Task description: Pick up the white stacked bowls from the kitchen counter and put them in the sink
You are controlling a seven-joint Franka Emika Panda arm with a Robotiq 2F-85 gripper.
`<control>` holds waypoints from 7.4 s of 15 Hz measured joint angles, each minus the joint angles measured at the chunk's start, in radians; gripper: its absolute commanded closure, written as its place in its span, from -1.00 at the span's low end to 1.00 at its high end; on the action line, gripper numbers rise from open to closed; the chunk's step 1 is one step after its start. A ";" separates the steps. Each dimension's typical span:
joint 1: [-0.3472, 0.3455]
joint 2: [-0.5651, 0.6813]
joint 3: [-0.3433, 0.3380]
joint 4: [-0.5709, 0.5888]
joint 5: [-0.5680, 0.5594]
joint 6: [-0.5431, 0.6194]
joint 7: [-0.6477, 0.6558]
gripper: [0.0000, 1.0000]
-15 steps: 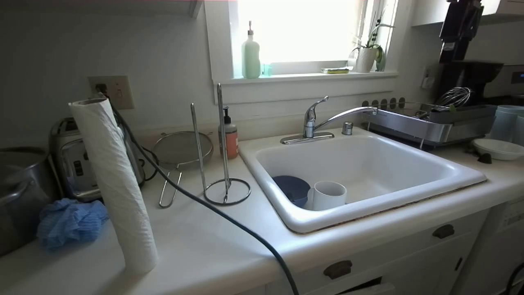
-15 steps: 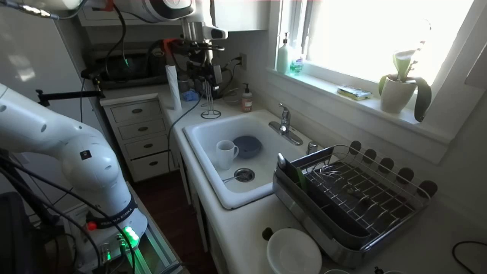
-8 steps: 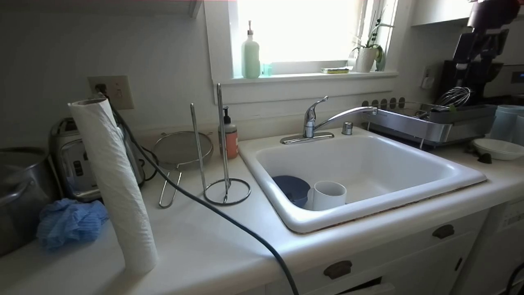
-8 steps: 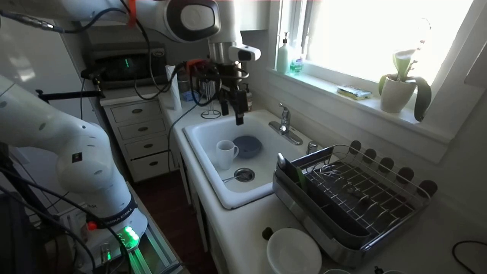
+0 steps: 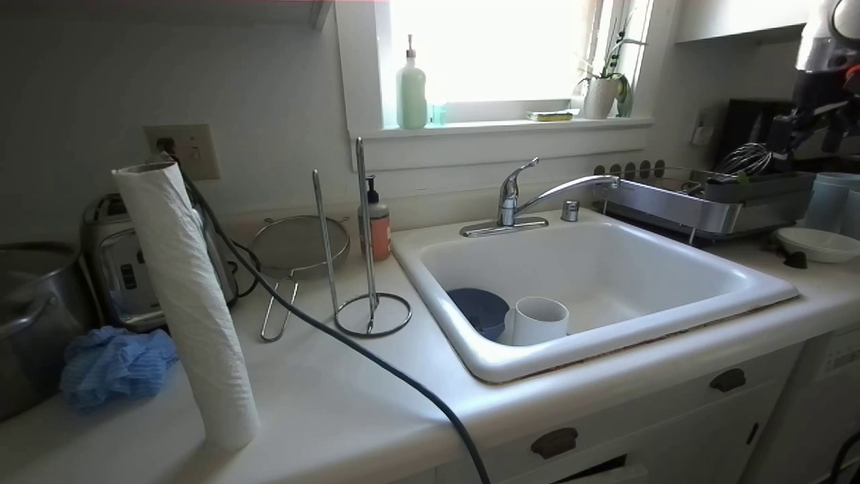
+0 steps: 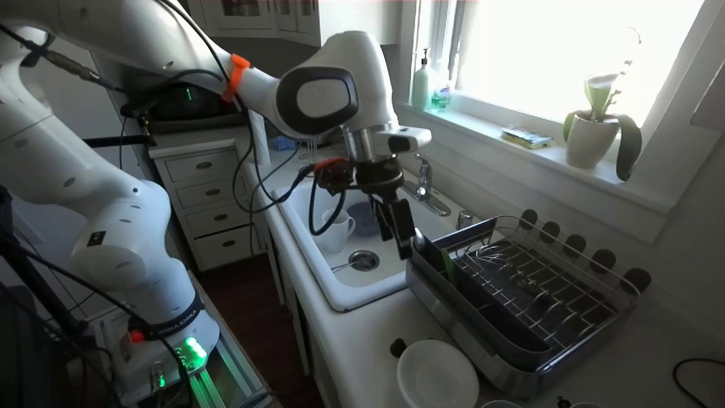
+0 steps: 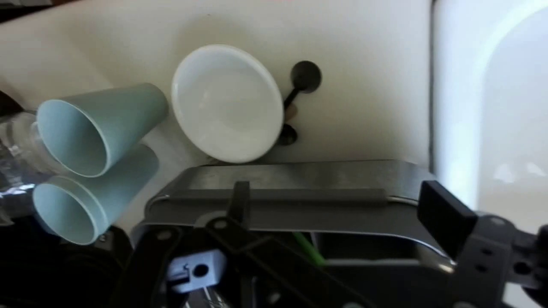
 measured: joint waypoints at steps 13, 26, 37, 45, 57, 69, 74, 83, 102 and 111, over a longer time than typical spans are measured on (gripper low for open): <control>-0.091 0.232 -0.047 0.007 -0.185 0.007 0.226 -1.00; -0.070 0.342 -0.118 -0.013 -0.326 0.251 0.302 -0.98; -0.064 0.445 -0.161 0.012 -0.377 0.446 0.342 -0.48; -0.044 0.484 -0.174 0.022 -0.377 0.473 0.342 -0.33; -0.038 0.558 -0.190 0.063 -0.353 0.473 0.305 0.95; -0.035 0.423 -0.219 -0.016 -0.340 0.433 0.237 0.94; -0.042 0.199 -0.210 -0.196 -0.503 0.412 0.178 0.94; 0.135 -0.043 -0.151 -0.324 -0.646 0.363 0.060 0.94; 0.782 -0.356 -0.189 -0.302 -0.286 -0.297 -0.460 0.94; 0.991 -0.428 -0.270 -0.301 -0.297 -0.282 -0.463 0.78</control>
